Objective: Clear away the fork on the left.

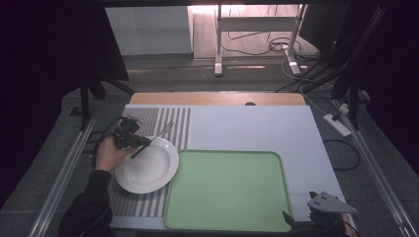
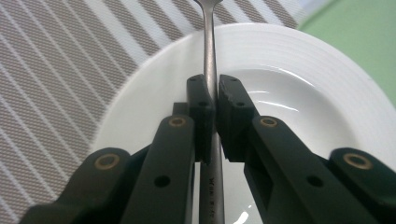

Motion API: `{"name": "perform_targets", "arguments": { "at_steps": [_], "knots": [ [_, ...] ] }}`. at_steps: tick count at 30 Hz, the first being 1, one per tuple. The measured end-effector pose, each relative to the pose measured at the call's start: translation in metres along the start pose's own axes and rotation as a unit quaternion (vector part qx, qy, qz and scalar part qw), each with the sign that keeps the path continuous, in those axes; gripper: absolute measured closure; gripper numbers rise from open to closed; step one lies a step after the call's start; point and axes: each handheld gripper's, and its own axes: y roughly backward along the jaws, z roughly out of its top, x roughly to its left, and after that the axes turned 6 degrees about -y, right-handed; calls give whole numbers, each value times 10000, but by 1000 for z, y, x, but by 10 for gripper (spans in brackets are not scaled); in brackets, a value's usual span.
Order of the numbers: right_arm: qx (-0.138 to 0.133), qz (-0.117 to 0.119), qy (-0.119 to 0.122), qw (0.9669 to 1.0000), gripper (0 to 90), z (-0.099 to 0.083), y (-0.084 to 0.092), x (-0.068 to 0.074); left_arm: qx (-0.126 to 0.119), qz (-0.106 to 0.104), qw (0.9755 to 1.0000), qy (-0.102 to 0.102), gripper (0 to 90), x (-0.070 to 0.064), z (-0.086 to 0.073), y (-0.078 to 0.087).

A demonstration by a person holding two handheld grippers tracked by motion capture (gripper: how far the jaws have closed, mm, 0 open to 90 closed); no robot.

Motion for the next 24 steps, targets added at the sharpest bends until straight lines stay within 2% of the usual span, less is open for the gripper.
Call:
{"name": "perform_targets", "arguments": {
  "at_steps": [6,9,11,13,17,24],
  "knots": [
    [-2,0,23,10000,0,0,0,1,-109,-60,9999,-75,838,-26,-4,3],
    [15,4,35,10000,0,0,0,1,-162,-98,9998,-100,839,-33,-6,4],
    [13,6,37,10000,0,0,0,1,-171,2,9997,-160,838,-40,-7,4],
    [9,1,49,10000,0,0,0,1,-158,-17,9996,-224,838,-48,-9,5],
    [8,1,61,10000,0,0,0,1,-235,-68,9994,-237,838,-67,-14,6],
    [7,2,70,10000,0,0,0,2,-299,-158,9992,-222,838,-88,-24,7]
  ]
}}
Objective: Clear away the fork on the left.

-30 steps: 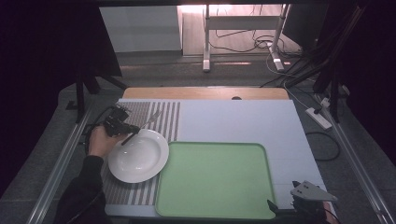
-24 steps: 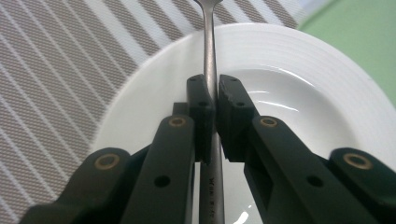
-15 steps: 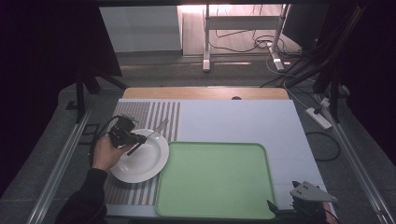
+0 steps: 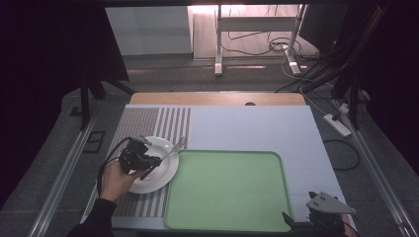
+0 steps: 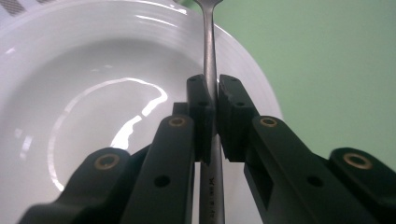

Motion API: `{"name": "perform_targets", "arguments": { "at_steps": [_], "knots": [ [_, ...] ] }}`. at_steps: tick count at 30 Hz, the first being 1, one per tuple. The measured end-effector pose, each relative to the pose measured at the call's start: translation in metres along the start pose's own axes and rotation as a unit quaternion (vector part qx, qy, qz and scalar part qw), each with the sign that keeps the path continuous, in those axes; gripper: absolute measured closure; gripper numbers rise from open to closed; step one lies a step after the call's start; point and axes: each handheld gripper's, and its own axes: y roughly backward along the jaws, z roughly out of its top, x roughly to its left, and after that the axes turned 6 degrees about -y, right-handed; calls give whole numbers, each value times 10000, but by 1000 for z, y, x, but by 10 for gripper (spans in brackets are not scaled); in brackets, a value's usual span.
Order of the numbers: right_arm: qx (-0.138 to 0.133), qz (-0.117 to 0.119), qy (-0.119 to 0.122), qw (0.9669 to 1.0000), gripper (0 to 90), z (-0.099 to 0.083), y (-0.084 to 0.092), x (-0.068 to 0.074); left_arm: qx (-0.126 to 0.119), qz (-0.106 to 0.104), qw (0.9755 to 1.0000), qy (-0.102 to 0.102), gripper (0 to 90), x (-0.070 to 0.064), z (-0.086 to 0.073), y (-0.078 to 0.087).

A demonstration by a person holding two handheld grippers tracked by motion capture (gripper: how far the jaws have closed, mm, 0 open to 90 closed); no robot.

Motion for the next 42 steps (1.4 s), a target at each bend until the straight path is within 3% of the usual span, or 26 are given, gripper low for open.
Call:
{"name": "perform_targets", "arguments": {
  "at_steps": [10,17,25,29,32,35,37,42],
  "knots": [
    [15,-4,39,10000,0,0,0,0,-27,-316,9995,-42,838,-49,0,-11],
    [7,10,49,10000,0,1,-1,1,64,-349,9994,-33,838,-77,10,-28],
    [27,16,71,10000,0,1,-1,1,213,-468,9987,-33,838,-89,17,-52],
    [21,18,72,10000,0,1,-1,1,483,-418,9977,-228,838,-95,20,-69],
    [21,23,70,10000,0,1,-1,1,562,-407,9972,-262,837,-97,19,-73],
    [25,32,69,10000,0,1,-1,1,546,-469,9969,-301,824,-97,17,-75],
    [24,34,62,10000,0,1,-1,1,528,-426,9971,-352,758,-97,18,-74],
    [36,30,56,10000,0,1,-2,1,91,-358,9973,-627,697,-101,30,-69]
  ]
}}
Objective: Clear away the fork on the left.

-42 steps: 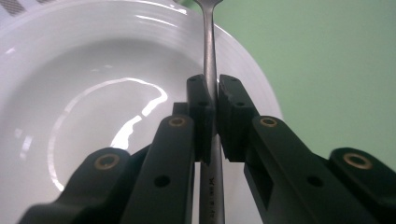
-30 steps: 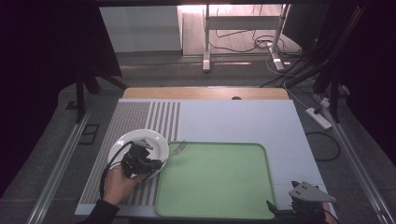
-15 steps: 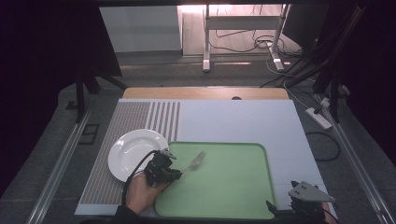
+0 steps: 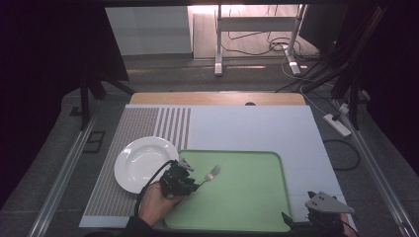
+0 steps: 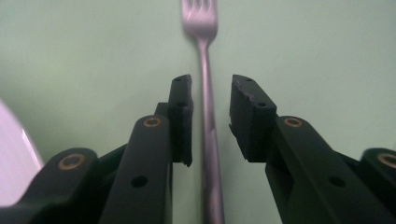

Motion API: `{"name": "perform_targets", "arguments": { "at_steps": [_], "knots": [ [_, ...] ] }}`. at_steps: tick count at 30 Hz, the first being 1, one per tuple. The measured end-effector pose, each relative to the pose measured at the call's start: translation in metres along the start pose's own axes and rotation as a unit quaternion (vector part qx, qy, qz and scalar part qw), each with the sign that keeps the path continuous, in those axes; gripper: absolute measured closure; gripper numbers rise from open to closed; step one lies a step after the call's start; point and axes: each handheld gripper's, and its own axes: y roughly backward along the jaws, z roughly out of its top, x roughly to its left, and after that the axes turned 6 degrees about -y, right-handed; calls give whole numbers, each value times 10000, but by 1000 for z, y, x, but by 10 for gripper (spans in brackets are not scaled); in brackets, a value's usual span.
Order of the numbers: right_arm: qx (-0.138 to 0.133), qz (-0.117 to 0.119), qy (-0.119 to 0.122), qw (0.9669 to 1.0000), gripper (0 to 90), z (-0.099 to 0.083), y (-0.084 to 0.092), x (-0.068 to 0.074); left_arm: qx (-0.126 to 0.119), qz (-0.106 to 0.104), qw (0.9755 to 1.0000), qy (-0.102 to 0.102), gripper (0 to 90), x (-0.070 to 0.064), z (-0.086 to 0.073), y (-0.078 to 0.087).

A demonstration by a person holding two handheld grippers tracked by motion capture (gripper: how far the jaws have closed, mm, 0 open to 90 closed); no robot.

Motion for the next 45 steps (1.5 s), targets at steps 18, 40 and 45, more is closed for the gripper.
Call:
{"name": "perform_targets", "arguments": {
  "at_steps": [18,40,45],
  "knots": [
    [6,9,25,10000,0,0,0,0,299,-255,9986,-366,893,-6,28,-35],
    [49,21,138,9999,0,0,0,2,529,167,9984,-110,893,20,10,-17],
    [49,28,151,9999,0,-1,0,2,560,144,9983,6,892,25,5,-14]
  ]
}}
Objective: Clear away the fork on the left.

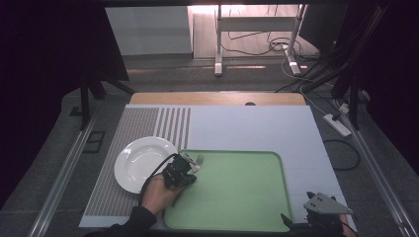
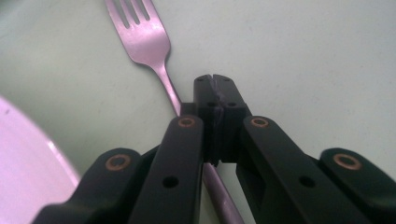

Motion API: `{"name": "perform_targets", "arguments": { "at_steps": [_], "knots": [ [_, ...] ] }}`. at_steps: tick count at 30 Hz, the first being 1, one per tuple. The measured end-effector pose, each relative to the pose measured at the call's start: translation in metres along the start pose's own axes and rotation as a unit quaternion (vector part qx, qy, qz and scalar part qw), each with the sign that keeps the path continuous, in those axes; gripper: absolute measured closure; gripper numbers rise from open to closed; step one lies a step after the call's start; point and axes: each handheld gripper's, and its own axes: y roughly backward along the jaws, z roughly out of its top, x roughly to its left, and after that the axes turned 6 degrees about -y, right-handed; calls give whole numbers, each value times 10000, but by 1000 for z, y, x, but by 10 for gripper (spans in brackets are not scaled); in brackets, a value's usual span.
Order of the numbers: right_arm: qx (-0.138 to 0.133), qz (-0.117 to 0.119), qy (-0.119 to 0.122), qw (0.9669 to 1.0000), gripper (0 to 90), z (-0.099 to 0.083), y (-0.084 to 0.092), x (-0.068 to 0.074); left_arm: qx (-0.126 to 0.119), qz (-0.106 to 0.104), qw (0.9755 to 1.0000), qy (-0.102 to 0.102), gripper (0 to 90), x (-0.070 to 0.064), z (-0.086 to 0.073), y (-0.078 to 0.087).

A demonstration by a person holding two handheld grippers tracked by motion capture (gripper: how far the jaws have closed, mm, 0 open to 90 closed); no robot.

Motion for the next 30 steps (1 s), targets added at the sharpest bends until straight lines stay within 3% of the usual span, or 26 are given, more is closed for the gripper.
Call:
{"name": "perform_targets", "arguments": {
  "at_steps": [21,30],
  "knots": [
    [17,9,42,10000,0,0,-1,1,14,-107,9991,400,892,13,-20,10],
    [21,9,48,10000,0,0,-1,1,-9,-164,9975,689,892,18,-26,13]
  ]
}}
